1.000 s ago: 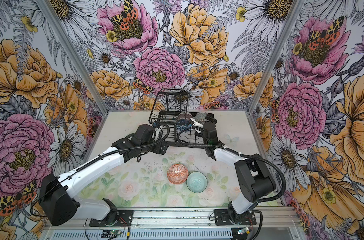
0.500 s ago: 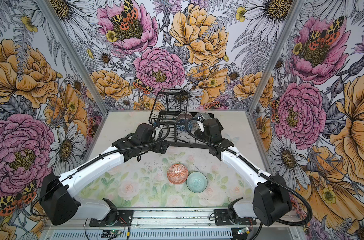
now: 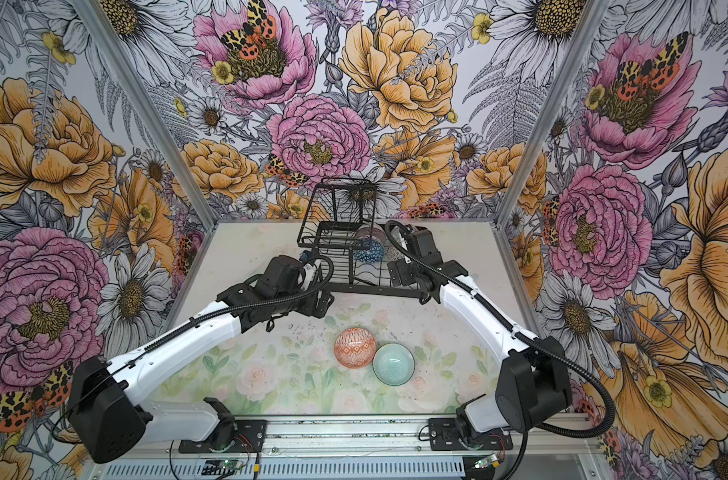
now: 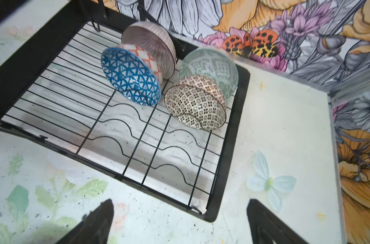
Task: Load the bowls into the dish rack
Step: 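Move the left gripper down over the orange-red bowl on the table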
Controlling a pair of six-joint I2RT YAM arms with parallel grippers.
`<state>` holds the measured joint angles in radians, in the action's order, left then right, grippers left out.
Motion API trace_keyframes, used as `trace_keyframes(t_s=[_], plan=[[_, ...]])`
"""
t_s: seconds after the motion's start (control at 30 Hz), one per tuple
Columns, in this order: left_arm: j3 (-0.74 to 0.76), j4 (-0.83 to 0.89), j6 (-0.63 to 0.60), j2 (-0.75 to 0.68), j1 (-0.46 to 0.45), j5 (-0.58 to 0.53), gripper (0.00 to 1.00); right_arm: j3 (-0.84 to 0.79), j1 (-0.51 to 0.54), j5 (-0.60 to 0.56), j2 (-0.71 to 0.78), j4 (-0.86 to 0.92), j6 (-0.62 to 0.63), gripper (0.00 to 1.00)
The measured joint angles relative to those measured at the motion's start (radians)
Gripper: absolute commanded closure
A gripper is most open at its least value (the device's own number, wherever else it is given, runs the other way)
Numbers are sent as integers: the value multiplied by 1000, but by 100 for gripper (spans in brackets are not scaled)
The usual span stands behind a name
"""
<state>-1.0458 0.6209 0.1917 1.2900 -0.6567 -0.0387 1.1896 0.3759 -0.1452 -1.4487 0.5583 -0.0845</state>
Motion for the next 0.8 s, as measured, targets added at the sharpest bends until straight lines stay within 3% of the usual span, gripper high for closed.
trace_keyframes(t_s=[0.27,0.57,0.8], plan=[[89,34,75,-78,-42,16,1,43,-24,39,-22,29,-32,0],[174,48,182,-72,-158,29,1,51,-24,55,-39,31,-40,0],[197,24,234,-51,-200,45,1,51,-24,65,-41,35,-51,1]])
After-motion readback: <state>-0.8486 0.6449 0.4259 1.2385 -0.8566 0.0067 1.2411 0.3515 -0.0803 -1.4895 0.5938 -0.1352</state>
